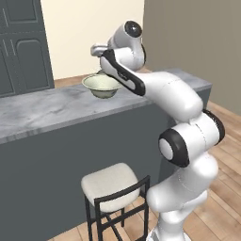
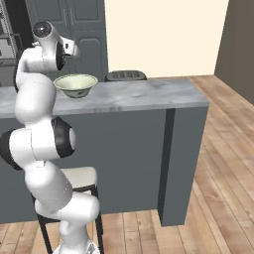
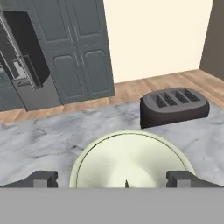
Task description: There is a bowl on the dining counter. Grab a lemon wedge from the fridge and place it in the bowl. Then get the liquor bottle and glass cup from the cabinet and place them next to the bowl.
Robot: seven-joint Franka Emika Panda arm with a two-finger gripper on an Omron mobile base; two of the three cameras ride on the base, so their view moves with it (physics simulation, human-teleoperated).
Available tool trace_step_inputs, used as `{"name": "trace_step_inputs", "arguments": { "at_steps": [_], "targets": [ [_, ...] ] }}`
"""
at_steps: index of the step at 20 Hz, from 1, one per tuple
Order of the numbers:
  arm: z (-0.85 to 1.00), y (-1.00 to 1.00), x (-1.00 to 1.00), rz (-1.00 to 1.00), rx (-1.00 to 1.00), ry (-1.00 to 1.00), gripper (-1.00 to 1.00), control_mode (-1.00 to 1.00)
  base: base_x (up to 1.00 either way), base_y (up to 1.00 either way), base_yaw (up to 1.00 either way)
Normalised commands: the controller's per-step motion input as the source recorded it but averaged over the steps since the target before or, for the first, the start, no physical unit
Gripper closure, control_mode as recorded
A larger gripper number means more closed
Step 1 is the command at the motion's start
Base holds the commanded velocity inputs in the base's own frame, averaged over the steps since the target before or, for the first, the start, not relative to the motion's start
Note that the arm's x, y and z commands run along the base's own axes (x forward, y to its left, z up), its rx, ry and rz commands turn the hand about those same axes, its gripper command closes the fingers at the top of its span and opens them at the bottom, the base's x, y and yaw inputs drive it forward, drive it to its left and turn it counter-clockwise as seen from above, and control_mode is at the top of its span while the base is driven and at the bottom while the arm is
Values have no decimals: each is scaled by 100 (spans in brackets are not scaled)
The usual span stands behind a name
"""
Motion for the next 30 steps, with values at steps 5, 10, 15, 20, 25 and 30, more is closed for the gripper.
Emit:
{"name": "trace_step_inputs", "arguments": {
  "at_steps": [5,10,15,20,25,30],
  "targets": [
    [18,0,-100,0,0,16,-100,-100,0,0,0],
    [-1,0,-100,0,-2,27,-100,-100,0,0,0],
    [-13,-2,-100,0,-5,30,-100,-100,0,0,0],
    [-27,-21,-100,0,-9,34,-100,-100,0,0,0],
    [-36,-33,-98,0,-9,30,-100,-100,0,0,0],
    [-47,-25,-87,0,-8,18,-100,-100,0,0,0]
  ]
}}
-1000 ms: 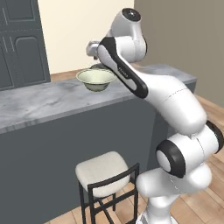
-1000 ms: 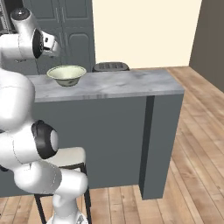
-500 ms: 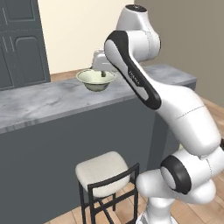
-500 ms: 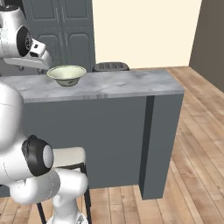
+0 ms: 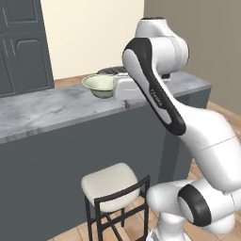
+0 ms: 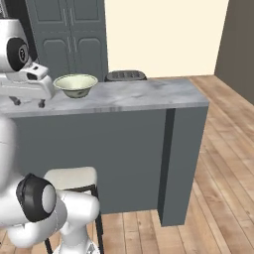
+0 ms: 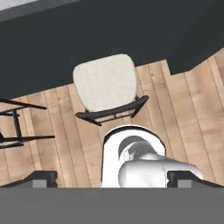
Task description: There is a bowl on the dining counter. Grab a lemon wedge from the fridge and place it in the bowl. Then get the liquor bottle and glass cup from the cabinet and place them next to the bowl.
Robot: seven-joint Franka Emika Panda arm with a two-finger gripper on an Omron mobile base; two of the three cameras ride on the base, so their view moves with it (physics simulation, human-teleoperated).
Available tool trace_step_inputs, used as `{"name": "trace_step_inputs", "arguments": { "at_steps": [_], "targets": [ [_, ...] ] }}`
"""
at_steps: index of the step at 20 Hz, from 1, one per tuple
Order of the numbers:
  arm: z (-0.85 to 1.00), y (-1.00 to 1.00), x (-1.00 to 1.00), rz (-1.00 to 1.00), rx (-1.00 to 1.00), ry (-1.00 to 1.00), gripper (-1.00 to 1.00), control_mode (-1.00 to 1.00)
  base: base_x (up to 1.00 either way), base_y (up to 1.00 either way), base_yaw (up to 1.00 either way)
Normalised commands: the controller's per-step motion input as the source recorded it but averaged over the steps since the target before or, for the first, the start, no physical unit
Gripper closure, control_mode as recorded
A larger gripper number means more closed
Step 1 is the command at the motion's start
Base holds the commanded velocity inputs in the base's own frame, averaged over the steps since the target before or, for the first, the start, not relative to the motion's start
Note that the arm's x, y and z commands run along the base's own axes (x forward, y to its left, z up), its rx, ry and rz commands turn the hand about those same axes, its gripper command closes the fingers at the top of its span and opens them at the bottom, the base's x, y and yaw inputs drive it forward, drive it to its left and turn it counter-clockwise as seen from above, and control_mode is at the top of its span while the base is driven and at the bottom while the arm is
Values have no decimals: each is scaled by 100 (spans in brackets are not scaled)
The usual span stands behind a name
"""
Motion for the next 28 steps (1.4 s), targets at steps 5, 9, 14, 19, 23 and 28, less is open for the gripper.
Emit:
{"name": "trace_step_inputs", "arguments": {
  "at_steps": [5,9,14,19,23,28],
  "targets": [
    [-13,-12,-41,-1,-2,1,-100,-100,0,0,0],
    [0,0,0,0,0,0,-100,100,-29,-44,-12],
    [0,0,0,0,0,0,-100,100,1,-100,-5],
    [0,0,0,0,0,0,-100,100,18,-100,0],
    [0,0,0,0,0,0,-100,100,18,-100,0],
    [0,0,0,0,0,0,-100,100,17,-100,1]
  ]
}}
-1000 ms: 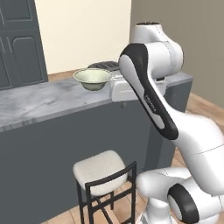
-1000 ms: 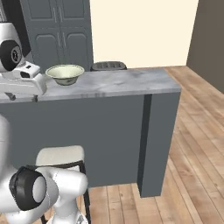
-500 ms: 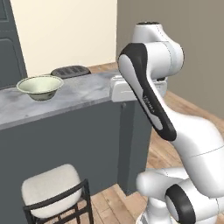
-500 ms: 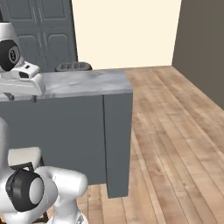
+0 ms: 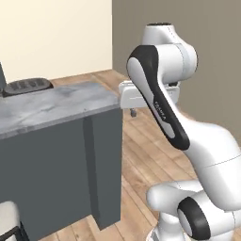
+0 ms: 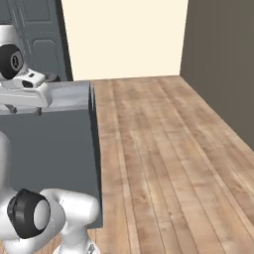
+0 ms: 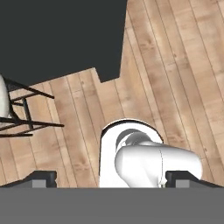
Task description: There is a bowl on the dining counter. Grab a lemon wedge from the fridge and place it in the bowl. Then get the liquor bottle and glass cup from the cabinet and place them next to the bowl.
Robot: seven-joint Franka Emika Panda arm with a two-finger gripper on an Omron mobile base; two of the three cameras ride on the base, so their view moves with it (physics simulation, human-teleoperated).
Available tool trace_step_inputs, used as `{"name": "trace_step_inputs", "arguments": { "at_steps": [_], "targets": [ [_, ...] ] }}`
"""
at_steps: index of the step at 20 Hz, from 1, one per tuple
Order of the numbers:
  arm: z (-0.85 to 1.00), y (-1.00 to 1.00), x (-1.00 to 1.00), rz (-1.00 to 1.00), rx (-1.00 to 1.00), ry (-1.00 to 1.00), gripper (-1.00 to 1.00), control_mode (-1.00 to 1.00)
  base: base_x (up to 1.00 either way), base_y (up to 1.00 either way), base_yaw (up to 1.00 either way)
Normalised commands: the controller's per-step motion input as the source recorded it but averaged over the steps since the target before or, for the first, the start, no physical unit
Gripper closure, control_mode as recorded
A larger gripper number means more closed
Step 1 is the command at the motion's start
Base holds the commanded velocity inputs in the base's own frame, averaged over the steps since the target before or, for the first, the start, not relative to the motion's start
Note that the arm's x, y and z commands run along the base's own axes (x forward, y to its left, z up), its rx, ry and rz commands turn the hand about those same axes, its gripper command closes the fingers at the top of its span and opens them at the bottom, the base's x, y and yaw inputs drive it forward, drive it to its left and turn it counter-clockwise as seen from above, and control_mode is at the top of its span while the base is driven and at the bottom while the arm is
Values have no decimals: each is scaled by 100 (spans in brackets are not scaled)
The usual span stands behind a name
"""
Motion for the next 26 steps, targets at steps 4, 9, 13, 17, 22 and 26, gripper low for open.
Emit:
{"name": "trace_step_inputs", "arguments": {
  "at_steps": [4,9,13,17,22,26],
  "targets": [
    [0,0,0,0,0,0,-100,100,25,-100,4],
    [0,0,0,0,0,0,-100,100,46,-100,12],
    [0,0,0,0,0,0,-100,100,83,-100,28],
    [0,0,0,0,0,0,-100,100,100,-81,43],
    [0,0,0,0,0,0,-100,100,100,-61,50],
    [0,0,0,0,0,0,-100,100,100,-66,51]
  ]
}}
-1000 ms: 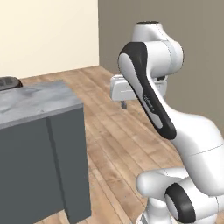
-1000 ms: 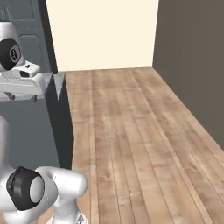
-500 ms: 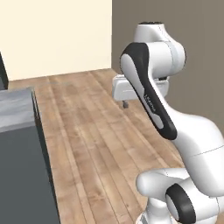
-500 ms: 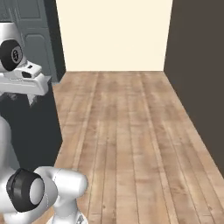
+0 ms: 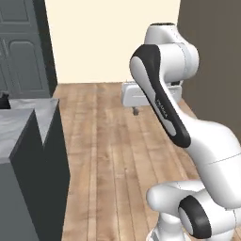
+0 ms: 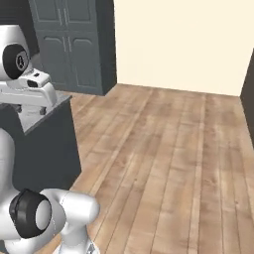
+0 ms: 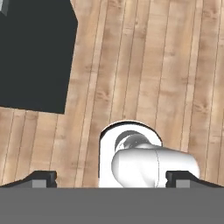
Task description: There is a bowl on the dining counter. Grab a lemon wedge from the fridge and place it in the bowl. Then get the liquor bottle and glass cup from the cabinet and place them next to the bowl.
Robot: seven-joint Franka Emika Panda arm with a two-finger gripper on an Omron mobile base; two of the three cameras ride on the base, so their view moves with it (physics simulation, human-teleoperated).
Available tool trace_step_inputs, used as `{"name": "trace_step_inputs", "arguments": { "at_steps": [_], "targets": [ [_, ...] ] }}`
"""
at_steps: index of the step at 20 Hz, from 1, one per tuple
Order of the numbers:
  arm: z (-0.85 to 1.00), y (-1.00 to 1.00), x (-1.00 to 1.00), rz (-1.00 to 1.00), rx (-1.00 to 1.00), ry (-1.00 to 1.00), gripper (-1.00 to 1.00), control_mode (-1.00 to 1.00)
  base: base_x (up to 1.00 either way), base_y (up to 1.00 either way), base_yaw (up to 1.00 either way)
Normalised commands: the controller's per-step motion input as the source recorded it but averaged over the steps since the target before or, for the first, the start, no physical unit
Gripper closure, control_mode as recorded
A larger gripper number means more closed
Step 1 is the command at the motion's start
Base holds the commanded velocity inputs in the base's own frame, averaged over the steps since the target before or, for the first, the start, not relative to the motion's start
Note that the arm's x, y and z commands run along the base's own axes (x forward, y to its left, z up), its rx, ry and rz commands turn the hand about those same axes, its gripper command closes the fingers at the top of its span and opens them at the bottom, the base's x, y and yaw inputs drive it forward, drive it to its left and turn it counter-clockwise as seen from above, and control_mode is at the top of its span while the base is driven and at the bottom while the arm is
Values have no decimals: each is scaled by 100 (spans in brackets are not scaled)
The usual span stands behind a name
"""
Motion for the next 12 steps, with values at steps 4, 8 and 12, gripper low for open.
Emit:
{"name": "trace_step_inputs", "arguments": {
  "at_steps": [4,8,12],
  "targets": [
    [0,0,0,0,0,0,-100,100,99,-69,51],
    [0,0,0,0,0,0,-100,100,94,-71,51],
    [0,0,0,0,0,0,-100,100,86,-77,50]
  ]
}}
